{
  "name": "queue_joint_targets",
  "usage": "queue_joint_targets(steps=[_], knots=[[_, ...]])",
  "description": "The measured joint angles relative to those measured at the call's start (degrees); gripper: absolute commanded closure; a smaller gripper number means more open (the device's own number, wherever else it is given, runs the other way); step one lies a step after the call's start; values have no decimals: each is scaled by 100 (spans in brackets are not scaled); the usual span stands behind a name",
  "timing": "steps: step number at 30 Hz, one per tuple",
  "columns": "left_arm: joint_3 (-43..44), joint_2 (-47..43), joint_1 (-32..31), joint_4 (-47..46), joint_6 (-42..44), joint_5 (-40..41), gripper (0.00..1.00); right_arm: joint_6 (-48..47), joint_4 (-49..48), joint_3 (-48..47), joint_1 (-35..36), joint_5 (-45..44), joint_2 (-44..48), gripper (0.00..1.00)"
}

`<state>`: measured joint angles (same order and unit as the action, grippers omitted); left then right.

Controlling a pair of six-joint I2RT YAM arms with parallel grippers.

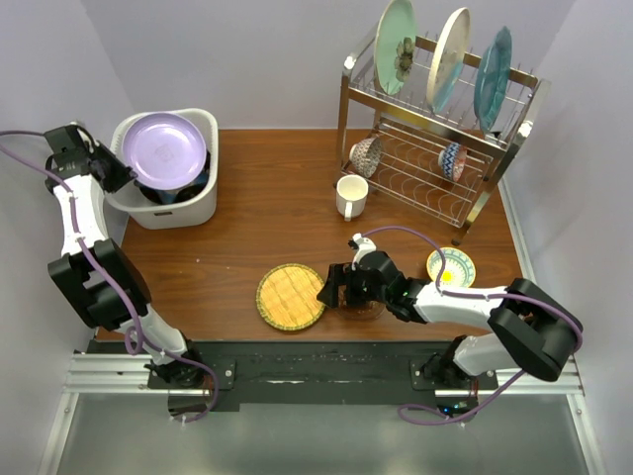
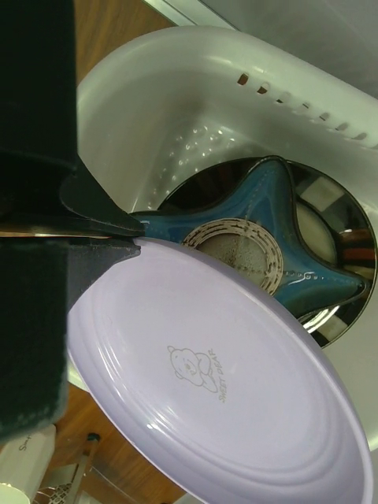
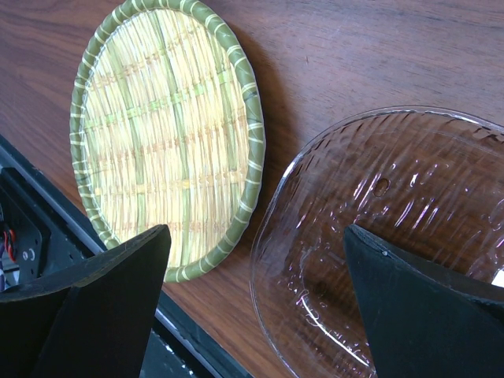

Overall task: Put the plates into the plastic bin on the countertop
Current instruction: Place the plate in the plastic bin.

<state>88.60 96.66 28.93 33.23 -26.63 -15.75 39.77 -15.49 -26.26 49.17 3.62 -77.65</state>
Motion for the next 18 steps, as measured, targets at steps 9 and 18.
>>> queue_joint_targets(steps=[9, 18], knots=[[-76, 133, 0, -116, 11, 295, 100, -17, 2, -2, 0, 0, 0, 5], [-540, 140, 0, -291, 22, 546, 100, -17, -22, -26, 0, 4, -46, 5]])
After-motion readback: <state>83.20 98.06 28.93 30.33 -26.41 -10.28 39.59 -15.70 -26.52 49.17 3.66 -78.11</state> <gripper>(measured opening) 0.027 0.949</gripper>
